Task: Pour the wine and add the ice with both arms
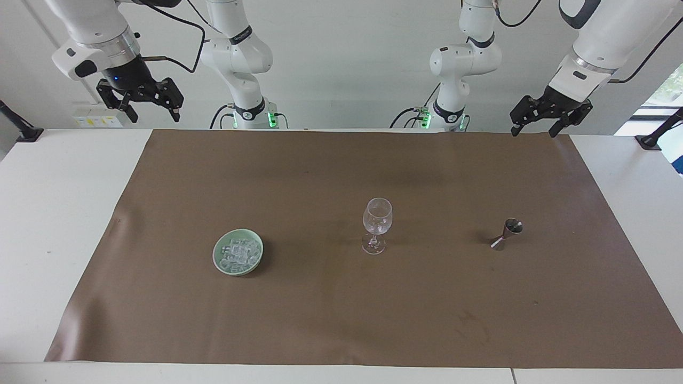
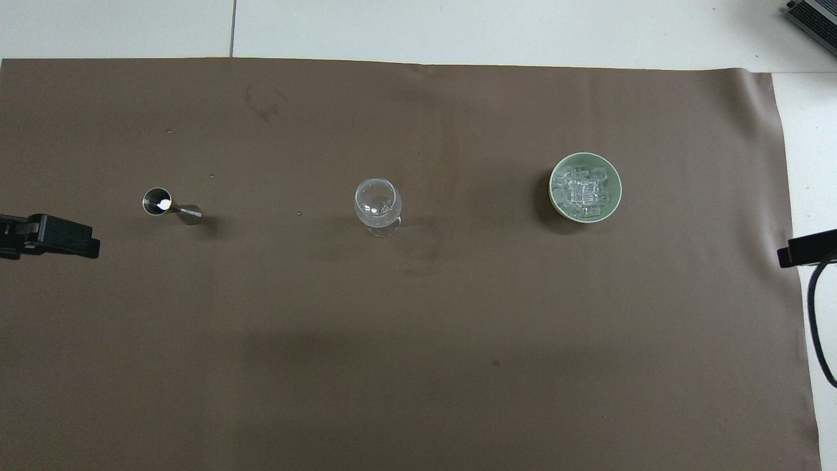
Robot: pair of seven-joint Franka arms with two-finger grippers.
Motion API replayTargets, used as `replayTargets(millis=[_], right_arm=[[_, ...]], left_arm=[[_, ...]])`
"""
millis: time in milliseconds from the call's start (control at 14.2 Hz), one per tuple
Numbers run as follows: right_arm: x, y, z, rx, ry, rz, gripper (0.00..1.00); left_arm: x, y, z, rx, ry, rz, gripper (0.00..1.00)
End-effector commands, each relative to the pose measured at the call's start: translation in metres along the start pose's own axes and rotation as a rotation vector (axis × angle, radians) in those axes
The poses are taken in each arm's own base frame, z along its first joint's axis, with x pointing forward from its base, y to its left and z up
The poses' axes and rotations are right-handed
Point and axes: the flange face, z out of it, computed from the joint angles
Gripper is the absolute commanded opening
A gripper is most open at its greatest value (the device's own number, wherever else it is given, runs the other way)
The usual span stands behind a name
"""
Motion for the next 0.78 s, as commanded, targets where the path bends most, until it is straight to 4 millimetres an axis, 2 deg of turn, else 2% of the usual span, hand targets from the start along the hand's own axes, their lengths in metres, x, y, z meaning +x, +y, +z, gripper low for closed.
replayTargets(millis=[0,424,706], right_arm=[[-0.004,-0.001,-0.003,0.012,0.003,-0.01,1.0],[-0.004,-0.001,-0.003,0.012,0.003,-0.01,1.0],[-0.004,-0.001,-0.003,0.012,0.003,-0.01,1.0]], left_arm=[[-0.007,-0.003,-0.003,0.015,0.002,-0.008,1.0],[-0.008,-0.012,-0.002,0.01,-0.01,-0.029,1.0],[-0.007,-0.02,-0.002,0.003,-0.005,-0.125,1.0]])
